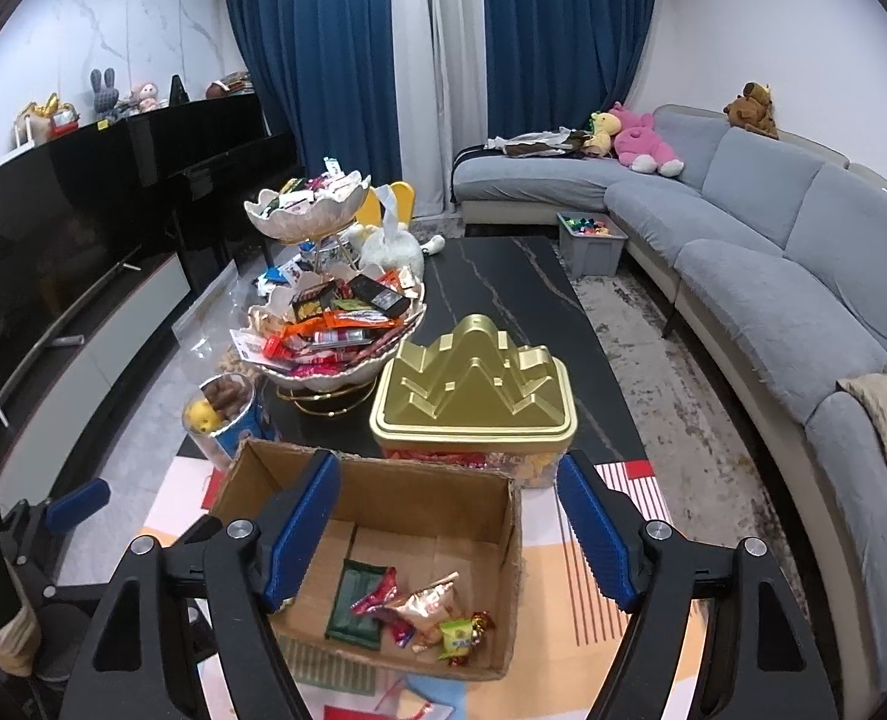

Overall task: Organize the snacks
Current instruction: 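Open both tools to drop the cracker packet and candy into the box, then move both tools back toward the remaining snacks on the rug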

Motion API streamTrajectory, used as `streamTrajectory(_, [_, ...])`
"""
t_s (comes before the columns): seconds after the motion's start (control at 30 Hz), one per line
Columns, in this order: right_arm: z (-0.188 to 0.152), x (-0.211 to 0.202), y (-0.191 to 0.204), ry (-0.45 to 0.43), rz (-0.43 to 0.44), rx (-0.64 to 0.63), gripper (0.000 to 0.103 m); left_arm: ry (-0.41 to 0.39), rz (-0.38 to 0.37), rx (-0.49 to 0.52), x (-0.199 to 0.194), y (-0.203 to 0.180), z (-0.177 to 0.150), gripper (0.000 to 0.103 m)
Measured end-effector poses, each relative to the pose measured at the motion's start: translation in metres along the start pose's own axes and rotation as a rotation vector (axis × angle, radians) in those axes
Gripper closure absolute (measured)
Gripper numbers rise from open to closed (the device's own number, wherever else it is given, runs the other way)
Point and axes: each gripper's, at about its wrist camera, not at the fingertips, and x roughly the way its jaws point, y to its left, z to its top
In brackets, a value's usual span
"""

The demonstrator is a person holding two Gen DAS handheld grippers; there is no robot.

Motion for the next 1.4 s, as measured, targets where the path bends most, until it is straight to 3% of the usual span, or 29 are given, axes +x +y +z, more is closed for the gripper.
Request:
streamTrajectory(0.6, [-0.022, -0.046, -0.007, -0.025, -0.026, -0.009, 0.028, -0.031, 0.007, 0.021, -0.049, -0.002, -0.023, 0.001])
streamTrajectory(1.4, [-0.092, -0.057, -0.003, 0.037, -0.071, -0.036, 0.028, 0.041, 0.016, 0.018, -0.056, 0.004, -0.096, 0.001])
